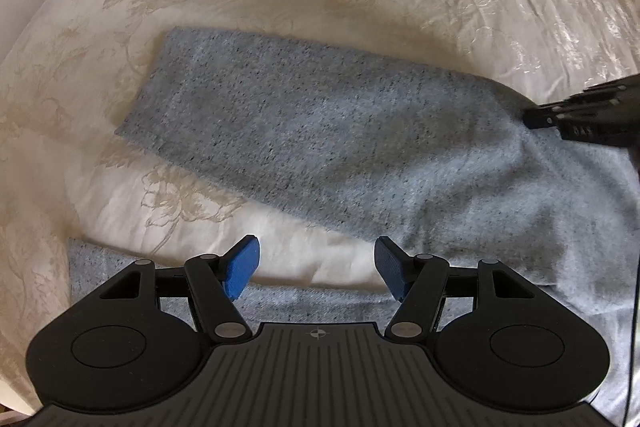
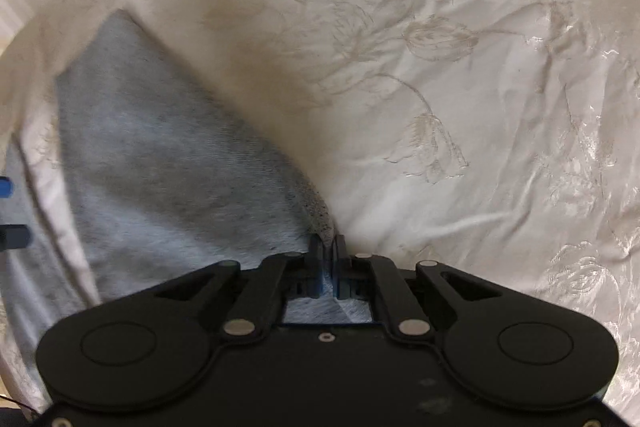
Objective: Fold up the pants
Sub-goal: 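Lower the right tool and grasp the grey sweatpants leg edge, then grasp the sweatpants with the left tool beside the right tool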
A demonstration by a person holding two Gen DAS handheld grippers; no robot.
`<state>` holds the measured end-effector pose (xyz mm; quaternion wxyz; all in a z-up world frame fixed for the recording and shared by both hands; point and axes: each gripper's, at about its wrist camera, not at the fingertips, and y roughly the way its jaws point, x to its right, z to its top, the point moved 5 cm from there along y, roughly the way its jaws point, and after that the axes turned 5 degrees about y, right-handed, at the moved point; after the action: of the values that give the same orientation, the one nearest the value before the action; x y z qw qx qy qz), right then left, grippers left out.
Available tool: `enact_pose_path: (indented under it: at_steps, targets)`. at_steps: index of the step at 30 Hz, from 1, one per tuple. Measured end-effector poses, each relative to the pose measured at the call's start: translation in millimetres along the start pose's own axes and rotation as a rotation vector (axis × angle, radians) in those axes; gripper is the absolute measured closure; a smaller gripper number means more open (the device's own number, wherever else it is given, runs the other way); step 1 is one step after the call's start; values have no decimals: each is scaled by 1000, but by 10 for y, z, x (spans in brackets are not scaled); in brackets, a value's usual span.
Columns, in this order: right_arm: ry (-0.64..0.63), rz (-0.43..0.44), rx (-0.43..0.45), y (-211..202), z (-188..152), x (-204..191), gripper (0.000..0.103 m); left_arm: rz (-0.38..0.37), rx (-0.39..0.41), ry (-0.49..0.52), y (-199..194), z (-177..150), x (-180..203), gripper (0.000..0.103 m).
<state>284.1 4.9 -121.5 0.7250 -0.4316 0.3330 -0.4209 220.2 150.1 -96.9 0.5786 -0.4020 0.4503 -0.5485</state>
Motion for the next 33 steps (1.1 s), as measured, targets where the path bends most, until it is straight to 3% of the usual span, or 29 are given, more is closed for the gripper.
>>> enact_pose_path:
  at_steps: [8,15,23,33]
  targets:
    - [-108,-53,144,-567,-476,-515,97,-105,33,-47,19,440,34,40]
    - [-117,-87,132,-503,-780,-709,97,-163,70,-95,74,932,88,40]
    - [-93,-92,137,-398,-779,-688,97,-162,-36,-91,323,1068,144,40]
    - [-95,-93,150,-393,-770,-681,97,-201,-153,-190,616,1007,201,39]
